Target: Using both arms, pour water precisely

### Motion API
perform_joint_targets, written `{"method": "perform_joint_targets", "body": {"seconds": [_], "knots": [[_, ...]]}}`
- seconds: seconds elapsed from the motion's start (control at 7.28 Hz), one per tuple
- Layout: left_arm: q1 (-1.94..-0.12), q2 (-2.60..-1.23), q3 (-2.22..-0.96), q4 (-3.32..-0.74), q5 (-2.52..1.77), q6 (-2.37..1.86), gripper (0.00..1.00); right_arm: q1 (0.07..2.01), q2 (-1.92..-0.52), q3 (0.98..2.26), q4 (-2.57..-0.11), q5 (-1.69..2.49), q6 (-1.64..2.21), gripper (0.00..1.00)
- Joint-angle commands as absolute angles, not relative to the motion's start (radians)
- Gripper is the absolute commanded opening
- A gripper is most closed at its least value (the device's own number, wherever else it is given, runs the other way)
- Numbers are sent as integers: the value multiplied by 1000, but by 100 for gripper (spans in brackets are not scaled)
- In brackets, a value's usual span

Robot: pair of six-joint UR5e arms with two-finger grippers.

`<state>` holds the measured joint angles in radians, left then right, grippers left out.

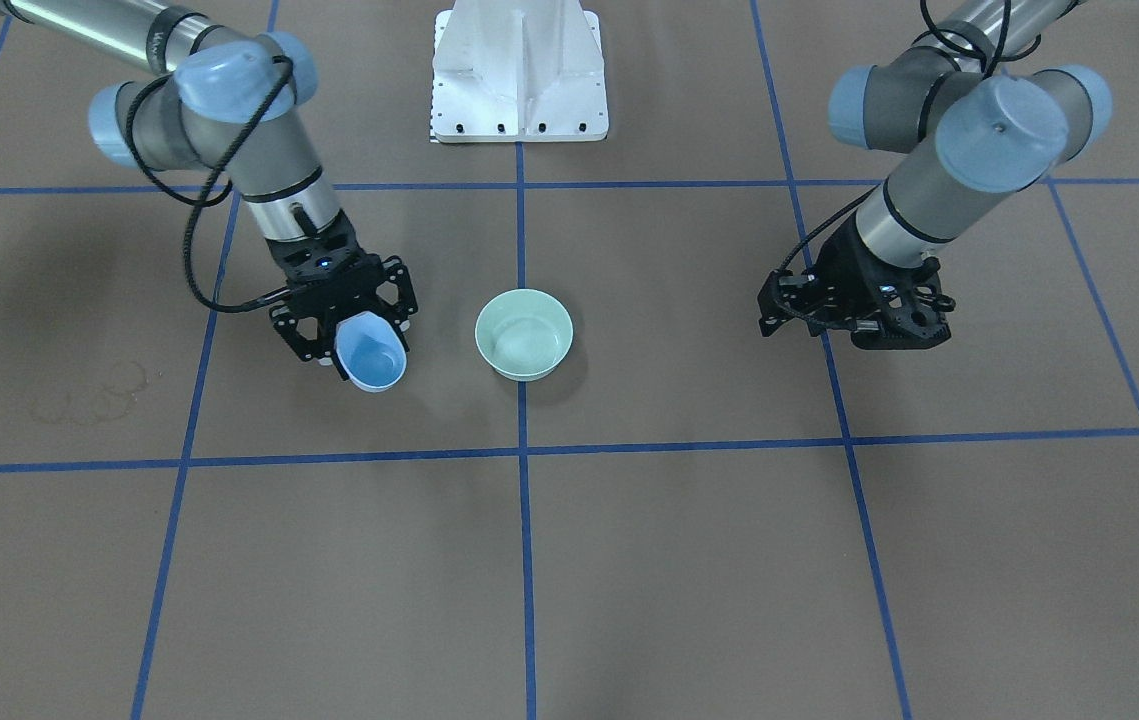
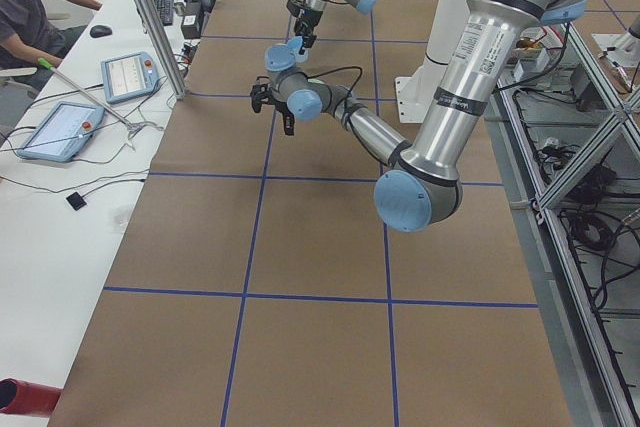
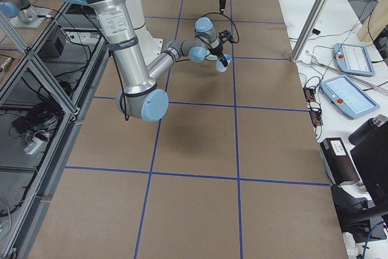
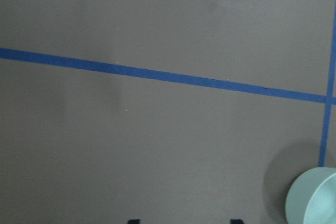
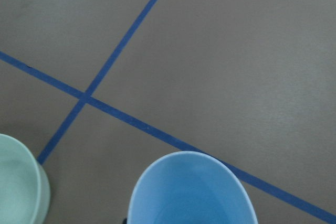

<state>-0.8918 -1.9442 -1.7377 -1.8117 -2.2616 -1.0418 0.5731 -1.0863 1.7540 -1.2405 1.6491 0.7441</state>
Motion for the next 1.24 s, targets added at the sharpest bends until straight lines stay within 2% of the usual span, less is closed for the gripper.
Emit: {"method": "perform_joint_targets", "body": {"seconds": [0.0, 0.27, 0.69, 1.1], "knots": [[-919, -1914, -1736, -1810, -2273, -982, 65, 484, -1017, 1769, -1387, 1567, 746, 0], [-922, -1893, -1738, -1815, -2273, -980, 65, 454, -1005, 1761, -1387, 1568, 746, 0], [-928, -1882, -1736, -1815, -2273, -973, 65, 445, -885, 1759, -1622, 1554, 732, 0], [-928, -1870, -1736, -1815, -2273, -948, 65, 443, -878, 1753, -1625, 1554, 724, 0]]}}
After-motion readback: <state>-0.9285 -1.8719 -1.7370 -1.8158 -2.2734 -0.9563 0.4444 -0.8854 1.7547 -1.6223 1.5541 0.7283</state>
